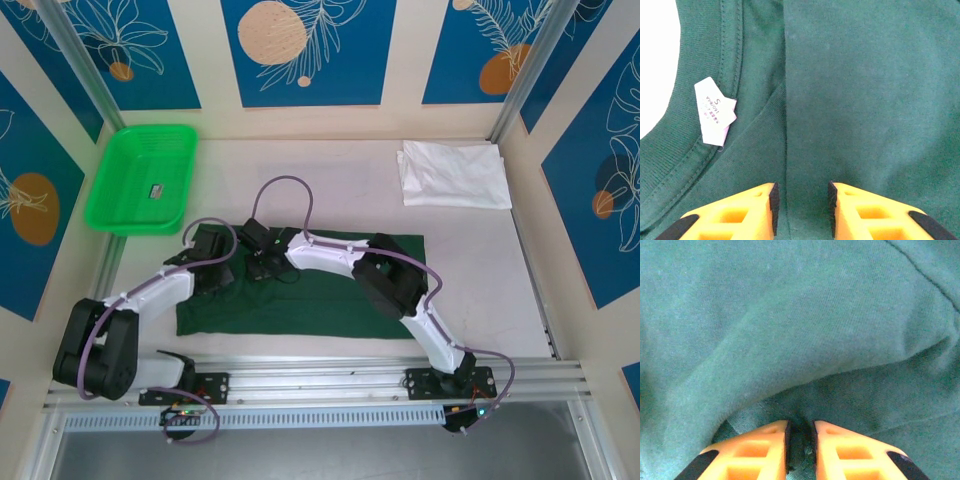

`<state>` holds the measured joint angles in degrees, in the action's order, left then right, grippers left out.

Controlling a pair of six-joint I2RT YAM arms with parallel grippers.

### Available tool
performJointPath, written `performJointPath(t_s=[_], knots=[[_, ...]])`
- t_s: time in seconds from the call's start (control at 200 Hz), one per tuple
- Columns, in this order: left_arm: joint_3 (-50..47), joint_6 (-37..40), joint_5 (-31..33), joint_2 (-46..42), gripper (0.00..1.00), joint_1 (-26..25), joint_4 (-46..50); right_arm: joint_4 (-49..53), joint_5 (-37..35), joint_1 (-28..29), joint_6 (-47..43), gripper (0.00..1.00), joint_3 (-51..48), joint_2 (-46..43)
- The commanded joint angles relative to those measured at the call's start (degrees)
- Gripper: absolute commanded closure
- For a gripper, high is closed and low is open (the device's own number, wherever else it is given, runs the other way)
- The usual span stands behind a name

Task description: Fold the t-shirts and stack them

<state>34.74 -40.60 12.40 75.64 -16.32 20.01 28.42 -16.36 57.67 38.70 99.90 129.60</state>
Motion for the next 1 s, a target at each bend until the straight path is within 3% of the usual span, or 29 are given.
performJointPath(t_s=[0.0, 0.34, 0.995], knots=[[-0.8, -0.7, 1.5, 1.2, 0.67, 0.6, -0.5, 2.3, -0.8, 0.3, -0.5, 0.84, 2.4, 1.0], [-0.3, -0.7, 2.7, 2.8, 0.67, 0.7, 0.2, 2.7, 0.9, 0.4, -1.6, 0.98, 0.0, -4.2], [0.6, -0.4, 4.4, 4.2, 0.67, 2.0, 1.5, 7.8, 5.3, 0.1, -8.1, 1.00, -6.4, -11.5]])
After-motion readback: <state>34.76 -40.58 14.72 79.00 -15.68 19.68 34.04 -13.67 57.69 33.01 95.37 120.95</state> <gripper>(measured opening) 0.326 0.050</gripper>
